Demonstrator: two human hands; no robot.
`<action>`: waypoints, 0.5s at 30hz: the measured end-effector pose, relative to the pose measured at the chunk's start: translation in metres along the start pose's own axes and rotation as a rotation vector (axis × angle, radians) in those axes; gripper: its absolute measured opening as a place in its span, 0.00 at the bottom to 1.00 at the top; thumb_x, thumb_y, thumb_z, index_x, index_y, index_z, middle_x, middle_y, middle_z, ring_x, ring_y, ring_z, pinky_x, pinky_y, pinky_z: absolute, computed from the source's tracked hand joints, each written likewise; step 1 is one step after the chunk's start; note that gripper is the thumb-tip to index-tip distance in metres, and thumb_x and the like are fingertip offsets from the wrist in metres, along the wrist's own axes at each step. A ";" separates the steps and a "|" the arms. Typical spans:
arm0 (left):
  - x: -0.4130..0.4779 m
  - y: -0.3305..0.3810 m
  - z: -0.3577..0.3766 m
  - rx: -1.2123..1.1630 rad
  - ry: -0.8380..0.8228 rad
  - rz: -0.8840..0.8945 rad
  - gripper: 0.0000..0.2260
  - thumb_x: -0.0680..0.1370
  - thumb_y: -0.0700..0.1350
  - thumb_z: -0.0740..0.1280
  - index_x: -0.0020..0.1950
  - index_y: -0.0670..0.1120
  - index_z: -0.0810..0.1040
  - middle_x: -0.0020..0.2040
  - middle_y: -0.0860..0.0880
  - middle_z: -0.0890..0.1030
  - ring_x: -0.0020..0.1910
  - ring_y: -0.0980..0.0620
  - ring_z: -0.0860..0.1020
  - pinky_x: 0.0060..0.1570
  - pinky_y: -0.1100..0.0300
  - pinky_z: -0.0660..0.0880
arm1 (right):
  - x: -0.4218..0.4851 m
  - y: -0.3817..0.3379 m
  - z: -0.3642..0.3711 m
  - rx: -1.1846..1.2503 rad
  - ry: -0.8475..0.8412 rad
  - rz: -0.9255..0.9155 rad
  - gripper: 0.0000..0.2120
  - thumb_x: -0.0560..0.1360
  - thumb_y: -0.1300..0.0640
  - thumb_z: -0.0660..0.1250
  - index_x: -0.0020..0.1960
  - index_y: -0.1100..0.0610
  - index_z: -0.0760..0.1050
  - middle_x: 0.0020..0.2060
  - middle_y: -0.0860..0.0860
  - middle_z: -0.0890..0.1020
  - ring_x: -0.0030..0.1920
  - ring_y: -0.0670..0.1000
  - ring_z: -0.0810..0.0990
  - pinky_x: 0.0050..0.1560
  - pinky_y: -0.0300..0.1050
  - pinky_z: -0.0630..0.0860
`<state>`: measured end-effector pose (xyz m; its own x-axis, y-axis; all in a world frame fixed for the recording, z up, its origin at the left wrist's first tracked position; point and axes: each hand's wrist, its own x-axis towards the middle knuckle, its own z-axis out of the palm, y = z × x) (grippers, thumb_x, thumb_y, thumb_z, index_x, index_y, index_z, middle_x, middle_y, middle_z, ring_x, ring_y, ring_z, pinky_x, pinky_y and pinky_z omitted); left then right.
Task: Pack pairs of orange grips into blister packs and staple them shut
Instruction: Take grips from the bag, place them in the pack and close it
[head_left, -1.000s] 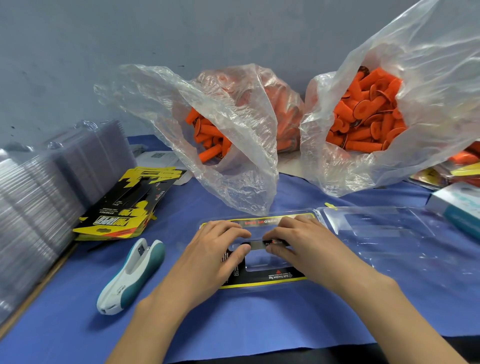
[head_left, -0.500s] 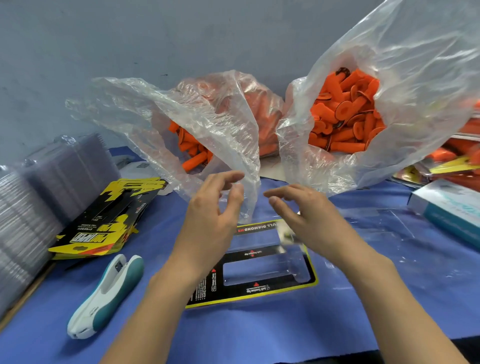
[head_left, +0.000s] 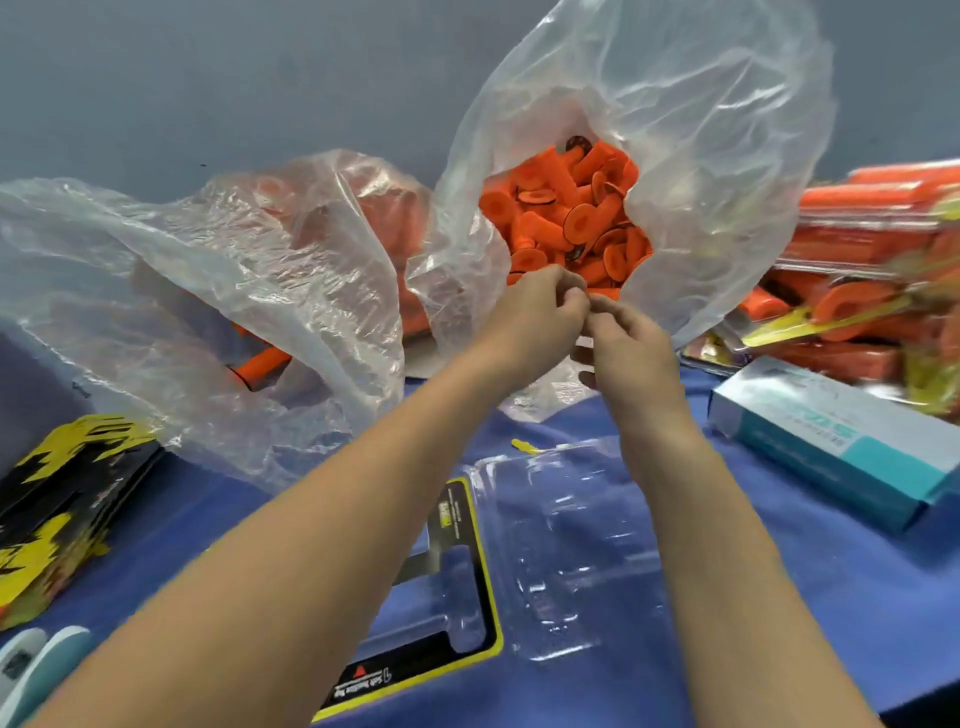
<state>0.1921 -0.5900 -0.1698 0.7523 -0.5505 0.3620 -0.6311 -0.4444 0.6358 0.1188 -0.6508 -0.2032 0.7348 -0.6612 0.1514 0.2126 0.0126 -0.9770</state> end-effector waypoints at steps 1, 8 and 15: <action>0.017 -0.001 0.007 0.053 -0.024 -0.014 0.12 0.80 0.43 0.61 0.61 0.44 0.79 0.56 0.48 0.81 0.55 0.50 0.78 0.49 0.61 0.70 | 0.008 -0.003 -0.002 0.004 0.032 0.004 0.10 0.80 0.59 0.60 0.48 0.47 0.78 0.46 0.50 0.83 0.48 0.52 0.79 0.48 0.48 0.73; 0.118 -0.032 0.038 0.363 -0.127 -0.257 0.20 0.81 0.44 0.59 0.72 0.39 0.66 0.73 0.32 0.62 0.73 0.35 0.62 0.69 0.52 0.63 | 0.034 0.009 -0.008 0.028 0.002 0.071 0.09 0.80 0.57 0.59 0.54 0.48 0.75 0.42 0.43 0.79 0.51 0.53 0.80 0.53 0.50 0.76; 0.170 -0.071 0.051 0.387 -0.008 -0.255 0.26 0.80 0.42 0.59 0.78 0.45 0.57 0.70 0.34 0.67 0.66 0.34 0.71 0.64 0.46 0.69 | 0.050 0.019 -0.015 0.072 -0.028 0.142 0.12 0.80 0.57 0.59 0.61 0.50 0.77 0.40 0.41 0.77 0.45 0.48 0.78 0.43 0.40 0.73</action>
<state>0.3553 -0.6877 -0.1882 0.8922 -0.3937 0.2211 -0.4512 -0.7967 0.4022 0.1501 -0.6953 -0.2161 0.7783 -0.6276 0.0174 0.1499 0.1589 -0.9759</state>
